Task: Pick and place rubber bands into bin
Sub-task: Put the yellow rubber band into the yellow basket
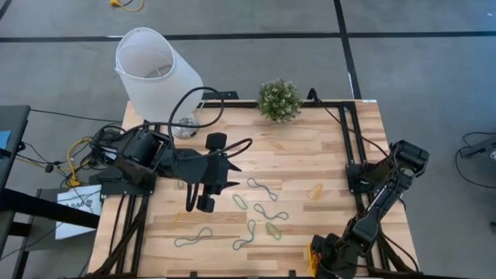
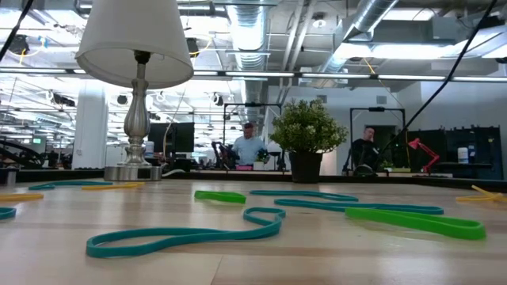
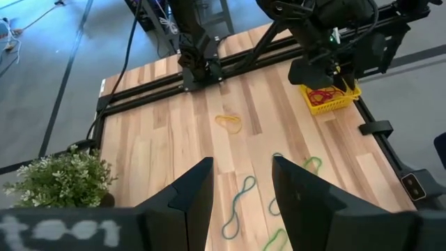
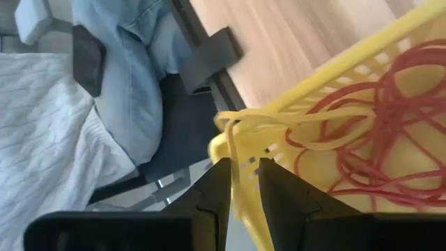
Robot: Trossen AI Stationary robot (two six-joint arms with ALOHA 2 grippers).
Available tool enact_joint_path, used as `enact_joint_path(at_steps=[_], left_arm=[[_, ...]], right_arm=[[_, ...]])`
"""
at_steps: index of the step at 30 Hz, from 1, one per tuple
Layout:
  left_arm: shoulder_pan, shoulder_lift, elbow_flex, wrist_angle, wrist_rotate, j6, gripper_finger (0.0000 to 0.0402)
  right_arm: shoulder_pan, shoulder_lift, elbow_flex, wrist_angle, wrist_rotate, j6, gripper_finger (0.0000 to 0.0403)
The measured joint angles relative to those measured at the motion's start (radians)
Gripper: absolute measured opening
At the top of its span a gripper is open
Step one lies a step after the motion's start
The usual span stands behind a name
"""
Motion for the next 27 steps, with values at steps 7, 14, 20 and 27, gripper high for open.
enact_joint_path(at_steps=[7,14,20,27], left_arm=[[0.0,0.0,0.0,-0.001,0.001,0.0,0.0138],[0.0,0.0,0.0,-0.001,0.002,0.0,0.0138],[0.0,0.0,0.0,-0.004,0.002,0.0,0.0138],[0.0,0.0,0.0,-0.006,0.002,-0.001,0.0138]], right_arm=[[-0.005,0.0,0.0,-0.019,0.009,-0.027,0.0009],[-0.006,0.0,0.0,0.006,-0.013,-0.027,0.0003],[0.016,-0.046,0.0,-0.013,-0.047,0.011,0.0001],[0.065,-0.158,0.0,-0.185,0.024,0.104,0.0001]])
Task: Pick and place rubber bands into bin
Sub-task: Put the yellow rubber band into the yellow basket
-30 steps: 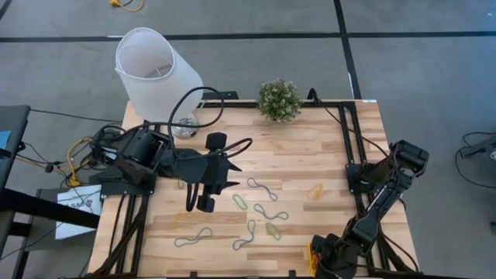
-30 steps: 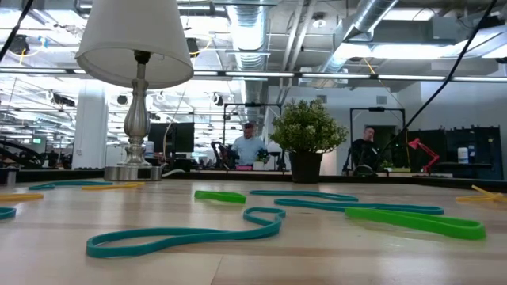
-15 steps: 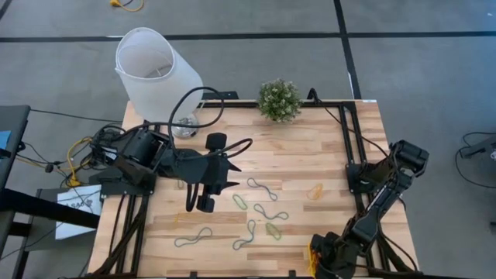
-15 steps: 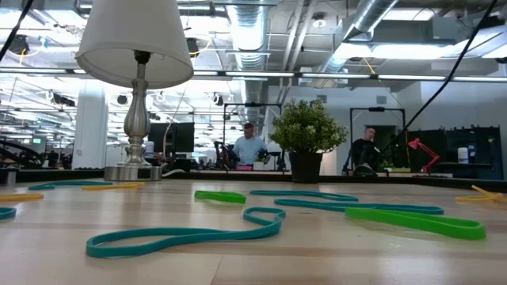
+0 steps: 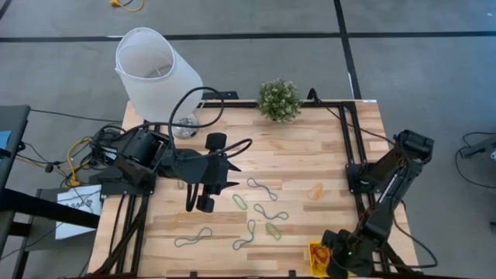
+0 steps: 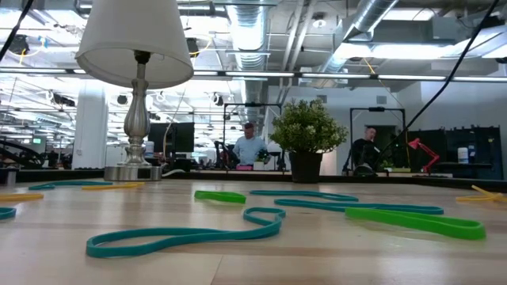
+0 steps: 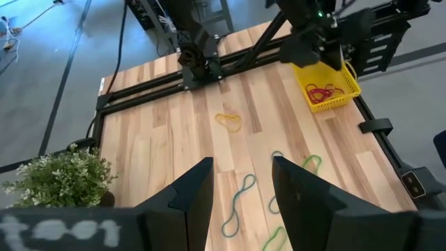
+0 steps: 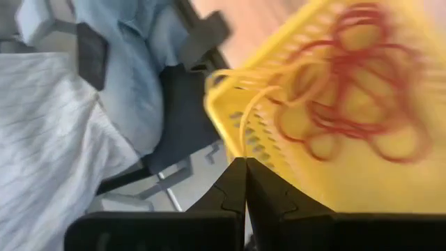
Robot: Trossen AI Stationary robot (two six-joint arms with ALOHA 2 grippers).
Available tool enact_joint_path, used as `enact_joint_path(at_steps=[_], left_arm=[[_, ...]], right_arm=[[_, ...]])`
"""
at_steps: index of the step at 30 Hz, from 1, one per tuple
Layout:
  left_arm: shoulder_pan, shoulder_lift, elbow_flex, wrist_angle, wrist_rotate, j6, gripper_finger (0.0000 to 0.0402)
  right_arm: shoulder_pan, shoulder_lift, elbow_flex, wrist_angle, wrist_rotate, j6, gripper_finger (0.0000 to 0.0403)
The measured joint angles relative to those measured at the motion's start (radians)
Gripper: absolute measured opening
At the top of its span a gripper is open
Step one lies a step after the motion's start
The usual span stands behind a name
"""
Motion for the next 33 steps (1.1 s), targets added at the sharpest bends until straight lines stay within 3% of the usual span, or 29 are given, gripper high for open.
enact_joint_path(at_steps=[12,28,33], left_arm=[[0.0,0.0,0.0,-0.001,0.001,0.001,0.0138],[0.0,0.0,0.0,-0.009,0.001,0.001,0.0138],[0.0,0.0,0.0,-0.007,0.001,0.001,0.0138]], right_arm=[[0.055,-0.164,0.0,-0.244,0.084,0.062,0.0001],[0.123,-0.198,0.008,-0.227,0.143,0.095,0.0],[0.126,-0.239,0.074,-0.232,0.233,-0.048,0.0]])
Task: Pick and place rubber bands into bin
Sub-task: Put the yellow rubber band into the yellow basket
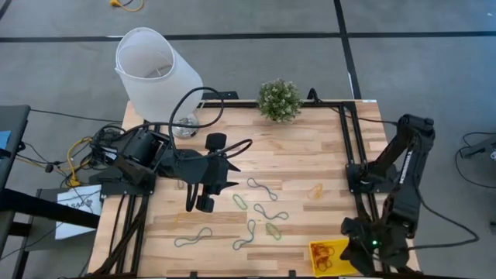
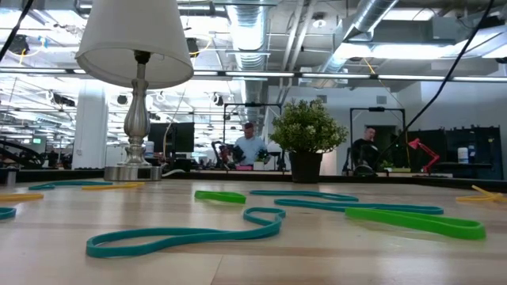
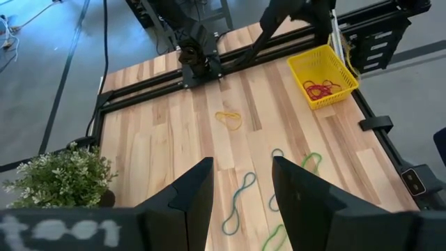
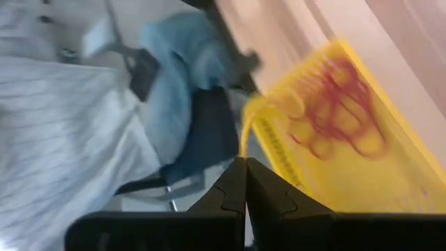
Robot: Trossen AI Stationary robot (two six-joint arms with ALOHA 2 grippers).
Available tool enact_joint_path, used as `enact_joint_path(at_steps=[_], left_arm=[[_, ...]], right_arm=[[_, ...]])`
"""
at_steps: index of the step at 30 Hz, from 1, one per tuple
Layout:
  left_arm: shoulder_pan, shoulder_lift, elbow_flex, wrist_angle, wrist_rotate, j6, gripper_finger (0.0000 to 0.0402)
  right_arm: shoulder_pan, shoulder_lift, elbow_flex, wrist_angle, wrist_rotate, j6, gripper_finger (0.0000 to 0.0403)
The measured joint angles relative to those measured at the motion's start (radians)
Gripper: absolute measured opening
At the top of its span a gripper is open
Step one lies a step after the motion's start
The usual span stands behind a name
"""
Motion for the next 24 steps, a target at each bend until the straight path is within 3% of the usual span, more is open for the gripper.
enact_joint_path(at_steps=[3,15,24], left_arm=[[0.0,0.0,0.0,0.0,0.0,0.0,0.0138],[0.0,0.0,0.0,-0.028,0.001,-0.014,0.0138],[0.0,0.0,0.0,-0.026,0.001,-0.019,0.0138]], right_arm=[[0.0,-0.015,0.033,-0.031,0.041,-0.033,0.0],[0.0,-0.001,0.055,-0.116,0.042,-0.04,0.0],[0.002,0.109,0.057,-0.147,-0.021,0.059,0.0]])
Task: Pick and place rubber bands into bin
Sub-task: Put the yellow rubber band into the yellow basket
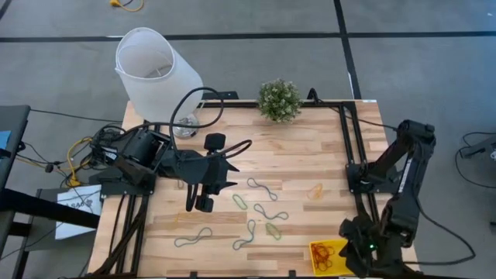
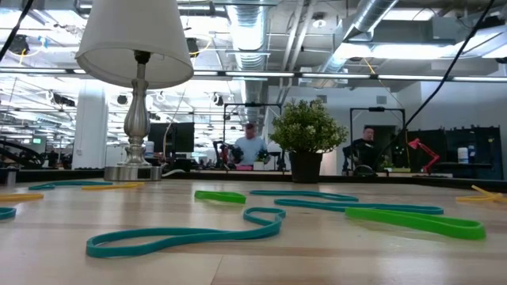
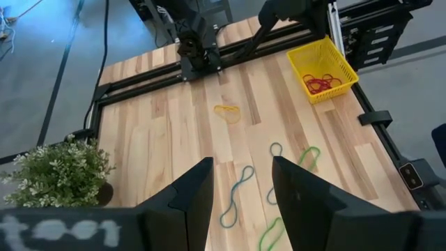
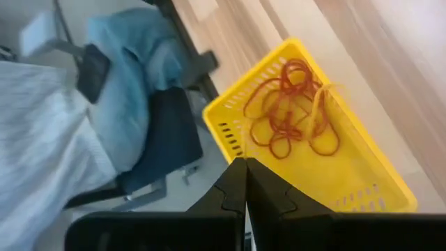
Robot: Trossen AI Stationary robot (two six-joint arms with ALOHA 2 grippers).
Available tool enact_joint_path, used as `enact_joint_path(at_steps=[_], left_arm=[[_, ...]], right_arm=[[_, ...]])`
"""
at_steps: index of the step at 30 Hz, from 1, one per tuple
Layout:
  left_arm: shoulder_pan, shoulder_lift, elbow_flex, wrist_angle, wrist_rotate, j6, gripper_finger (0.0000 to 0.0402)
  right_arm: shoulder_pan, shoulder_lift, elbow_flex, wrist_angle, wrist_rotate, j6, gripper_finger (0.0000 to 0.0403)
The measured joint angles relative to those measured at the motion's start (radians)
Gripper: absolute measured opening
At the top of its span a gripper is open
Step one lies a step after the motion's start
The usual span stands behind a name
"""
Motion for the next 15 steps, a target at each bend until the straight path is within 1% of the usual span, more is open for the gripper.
enact_joint_path(at_steps=[3,6,9,15], left_arm=[[0.0,0.0,0.0,0.006,0.0,0.0,0.0138],[0.0,0.0,0.0,0.009,0.0,0.0,0.0138],[0.0,0.0,0.0,0.009,0.0,0.0,0.0138],[0.0,0.0,0.0,0.008,0.0,0.001,0.0138]], right_arm=[[-0.006,0.038,0.0,0.001,-0.007,0.027,0.0],[-0.019,0.072,0.0,0.002,-0.042,0.028,0.0006],[-0.03,0.1,0.0,0.002,-0.074,0.026,0.0023],[-0.049,0.128,0.0,0.001,-0.103,0.025,0.0065]])
